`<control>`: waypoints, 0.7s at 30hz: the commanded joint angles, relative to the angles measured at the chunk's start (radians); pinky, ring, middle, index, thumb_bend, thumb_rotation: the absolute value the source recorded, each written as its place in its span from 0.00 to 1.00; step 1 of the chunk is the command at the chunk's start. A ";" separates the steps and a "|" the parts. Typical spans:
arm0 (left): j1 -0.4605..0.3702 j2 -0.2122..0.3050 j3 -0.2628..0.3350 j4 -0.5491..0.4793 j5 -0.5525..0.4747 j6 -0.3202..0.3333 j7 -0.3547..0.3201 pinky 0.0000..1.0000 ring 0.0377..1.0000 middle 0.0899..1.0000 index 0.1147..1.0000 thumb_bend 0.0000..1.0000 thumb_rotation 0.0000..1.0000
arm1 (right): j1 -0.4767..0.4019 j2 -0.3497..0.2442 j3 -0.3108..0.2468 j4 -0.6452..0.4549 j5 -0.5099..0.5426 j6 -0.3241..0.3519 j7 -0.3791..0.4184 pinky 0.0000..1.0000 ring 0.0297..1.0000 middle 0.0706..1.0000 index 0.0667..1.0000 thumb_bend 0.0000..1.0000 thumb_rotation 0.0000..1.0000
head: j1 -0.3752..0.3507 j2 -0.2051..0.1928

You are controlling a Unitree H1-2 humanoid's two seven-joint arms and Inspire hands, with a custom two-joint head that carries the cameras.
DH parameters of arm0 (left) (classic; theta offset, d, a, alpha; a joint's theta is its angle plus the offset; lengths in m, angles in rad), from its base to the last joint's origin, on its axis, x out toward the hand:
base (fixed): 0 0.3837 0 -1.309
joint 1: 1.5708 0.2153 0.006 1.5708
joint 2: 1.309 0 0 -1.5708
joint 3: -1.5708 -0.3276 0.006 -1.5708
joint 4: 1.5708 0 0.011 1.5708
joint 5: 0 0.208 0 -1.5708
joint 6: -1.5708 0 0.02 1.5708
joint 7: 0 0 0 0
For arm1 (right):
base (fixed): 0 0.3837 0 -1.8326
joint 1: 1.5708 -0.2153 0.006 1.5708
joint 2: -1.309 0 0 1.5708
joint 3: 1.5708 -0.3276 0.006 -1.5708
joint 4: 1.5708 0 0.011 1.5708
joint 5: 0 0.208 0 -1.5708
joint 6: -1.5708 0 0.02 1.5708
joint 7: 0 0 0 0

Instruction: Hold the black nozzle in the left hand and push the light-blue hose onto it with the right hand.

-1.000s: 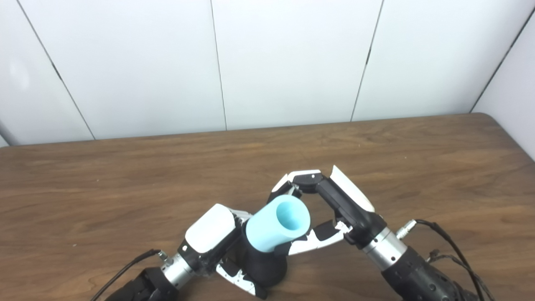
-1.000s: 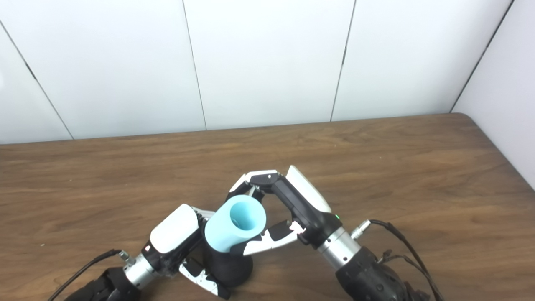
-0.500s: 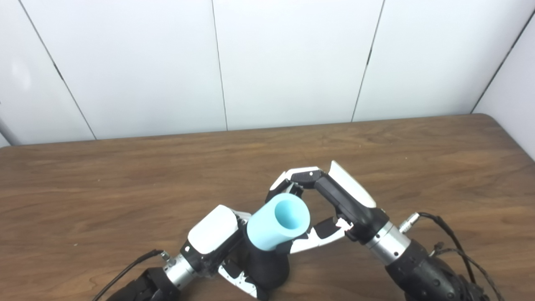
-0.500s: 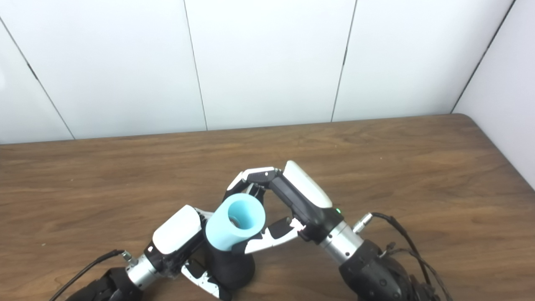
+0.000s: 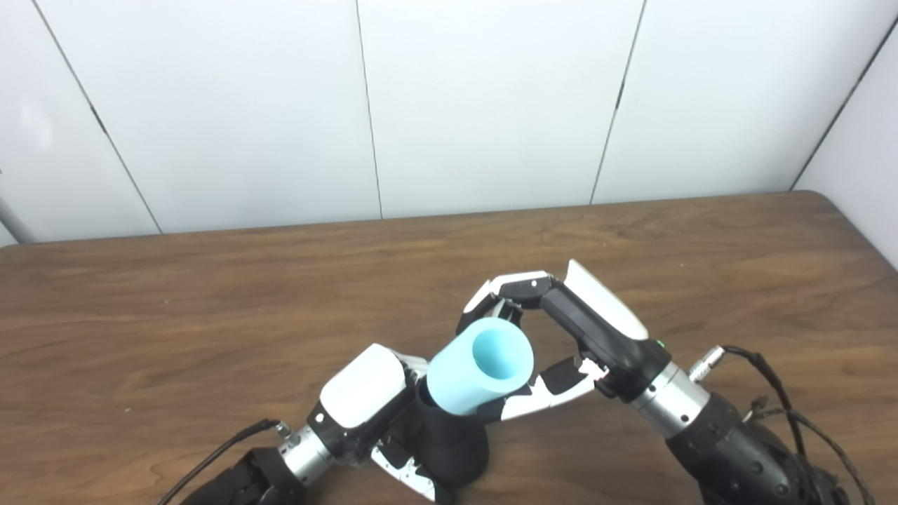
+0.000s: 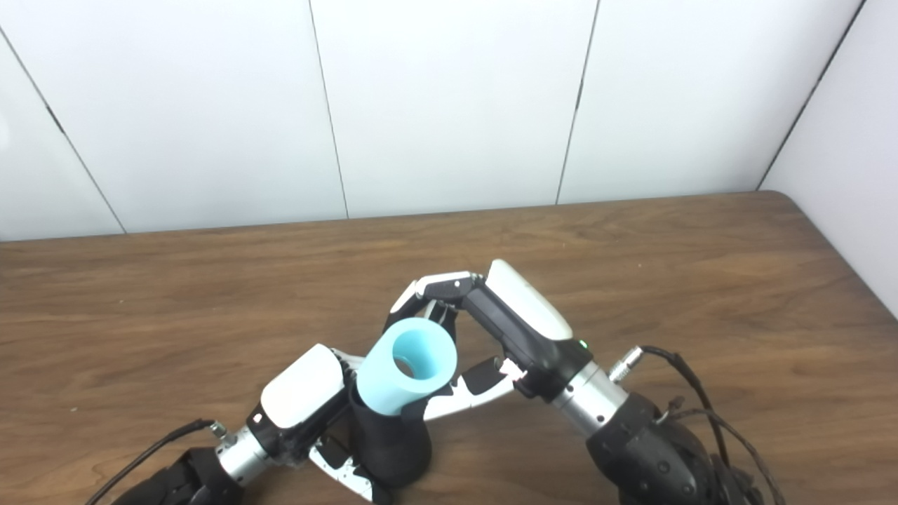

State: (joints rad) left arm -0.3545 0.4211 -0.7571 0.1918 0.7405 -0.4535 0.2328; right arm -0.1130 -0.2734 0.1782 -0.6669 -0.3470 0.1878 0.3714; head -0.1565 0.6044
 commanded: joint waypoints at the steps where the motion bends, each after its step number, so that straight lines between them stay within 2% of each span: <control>1: 0.111 -0.018 -0.074 0.077 0.066 -0.014 -0.082 0.40 0.50 0.45 0.40 0.52 0.00 | -0.030 -0.021 -0.013 -0.045 0.005 0.003 0.011 0.28 0.38 0.50 0.47 0.49 0.00 | 0.001 0.001; 15: 0.118 -0.034 -0.055 0.071 0.101 -0.009 -0.104 0.40 0.51 0.45 0.39 0.52 0.00 | -0.042 -0.035 0.003 -0.036 -0.003 0.019 0.039 0.28 0.39 0.50 0.47 0.49 0.00 | 0.007 0.002; 21: 0.117 -0.037 -0.055 0.071 0.108 -0.004 -0.113 0.40 0.51 0.46 0.39 0.52 0.00 | -0.052 -0.044 0.013 -0.050 -0.009 0.086 0.085 0.29 0.40 0.50 0.47 0.49 0.00 | 0.009 0.003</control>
State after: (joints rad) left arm -0.3485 0.4028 -0.7384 0.1917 0.7889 -0.4529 0.2334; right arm -0.1317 -0.3025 0.1937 -0.6829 -0.3546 0.2716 0.4530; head -0.1457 0.6059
